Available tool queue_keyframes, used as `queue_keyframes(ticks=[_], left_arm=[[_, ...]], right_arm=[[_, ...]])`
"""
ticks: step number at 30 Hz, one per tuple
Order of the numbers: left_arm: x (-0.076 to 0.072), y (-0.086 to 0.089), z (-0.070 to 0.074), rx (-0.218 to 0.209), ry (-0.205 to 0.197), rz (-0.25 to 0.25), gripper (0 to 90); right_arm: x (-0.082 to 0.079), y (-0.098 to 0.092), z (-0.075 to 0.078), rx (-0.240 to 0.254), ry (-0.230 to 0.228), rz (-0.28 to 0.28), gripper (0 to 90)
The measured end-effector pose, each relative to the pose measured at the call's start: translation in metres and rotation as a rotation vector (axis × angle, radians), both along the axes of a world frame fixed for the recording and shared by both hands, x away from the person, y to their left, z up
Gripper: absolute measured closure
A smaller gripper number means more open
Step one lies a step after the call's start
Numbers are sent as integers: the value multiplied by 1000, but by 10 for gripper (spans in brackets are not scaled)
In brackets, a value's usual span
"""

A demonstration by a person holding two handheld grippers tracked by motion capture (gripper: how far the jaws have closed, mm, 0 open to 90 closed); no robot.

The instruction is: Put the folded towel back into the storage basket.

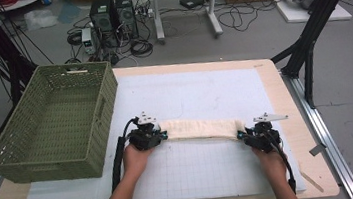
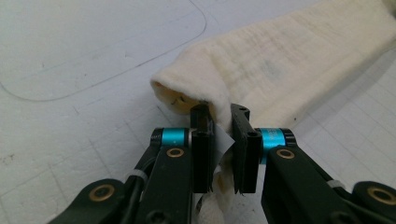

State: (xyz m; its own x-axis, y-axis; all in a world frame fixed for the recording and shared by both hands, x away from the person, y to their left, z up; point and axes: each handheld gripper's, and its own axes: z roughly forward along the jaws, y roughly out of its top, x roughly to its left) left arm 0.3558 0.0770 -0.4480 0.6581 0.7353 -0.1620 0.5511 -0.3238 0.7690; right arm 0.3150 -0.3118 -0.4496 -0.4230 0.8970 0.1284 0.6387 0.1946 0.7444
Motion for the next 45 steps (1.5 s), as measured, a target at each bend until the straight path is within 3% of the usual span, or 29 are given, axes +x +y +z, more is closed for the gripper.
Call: queue_keyframes(ticks=[2, 6, 9, 11, 18, 21, 28, 45], left_arm=[[0, 0, 0, 2, -2, -1, 799], [-1, 0, 0, 7, -9, -2, 801], [-3, -1, 4, 21, -30, 0, 804], [-6, 0, 8, 8, -55, 2, 806], [-17, 4, 22, -1, -98, -21, 808], [-23, 7, 30, -22, -125, -27, 808], [-39, 17, 41, -68, -163, -28, 808], [-75, 46, 66, -159, -265, -19, 808]], right_arm=[[-1, 3, 0, 0, -5, 14, 811], [-1, 2, 0, 15, 5, 13, 829], [-1, 3, 1, 6, -5, 17, 835], [-2, 1, 1, 8, -11, 23, 836], [-5, -3, 12, 7, -88, 69, 837], [-6, -4, 17, -4, -122, 92, 837], [-8, -7, 34, 24, -219, 144, 837], [13, 10, 71, 50, -296, 220, 838]])
